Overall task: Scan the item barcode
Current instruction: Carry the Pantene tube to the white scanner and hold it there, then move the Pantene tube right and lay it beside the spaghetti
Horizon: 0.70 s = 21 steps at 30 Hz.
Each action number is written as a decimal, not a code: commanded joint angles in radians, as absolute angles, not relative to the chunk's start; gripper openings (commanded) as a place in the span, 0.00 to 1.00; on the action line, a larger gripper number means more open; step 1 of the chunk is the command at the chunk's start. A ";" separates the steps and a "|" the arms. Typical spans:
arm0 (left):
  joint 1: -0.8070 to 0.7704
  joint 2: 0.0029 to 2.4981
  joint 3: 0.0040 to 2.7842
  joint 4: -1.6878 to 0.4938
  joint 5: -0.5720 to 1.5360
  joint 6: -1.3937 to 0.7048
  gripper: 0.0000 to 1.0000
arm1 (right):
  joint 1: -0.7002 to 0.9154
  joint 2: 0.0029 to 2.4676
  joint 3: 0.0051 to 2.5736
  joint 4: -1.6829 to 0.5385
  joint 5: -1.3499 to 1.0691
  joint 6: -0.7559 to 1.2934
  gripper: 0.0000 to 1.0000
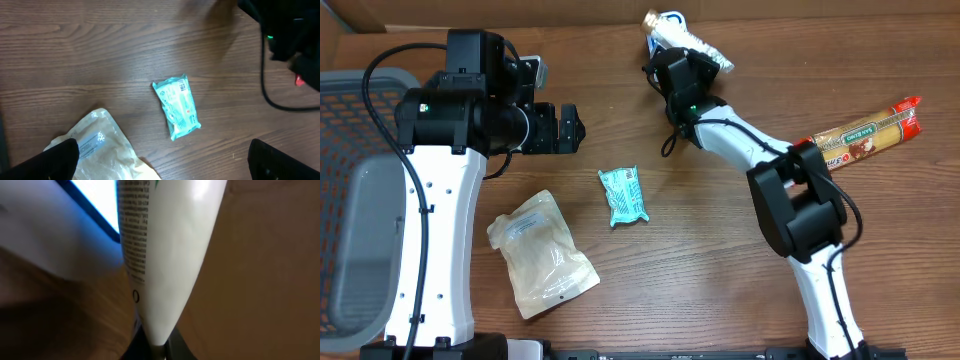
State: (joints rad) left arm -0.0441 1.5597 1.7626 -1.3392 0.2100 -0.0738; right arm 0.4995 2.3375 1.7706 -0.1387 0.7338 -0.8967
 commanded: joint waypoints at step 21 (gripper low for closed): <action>-0.041 1.536 1.789 -1.338 0.226 -0.055 1.00 | 0.030 1.647 1.713 -1.131 -0.376 0.268 0.04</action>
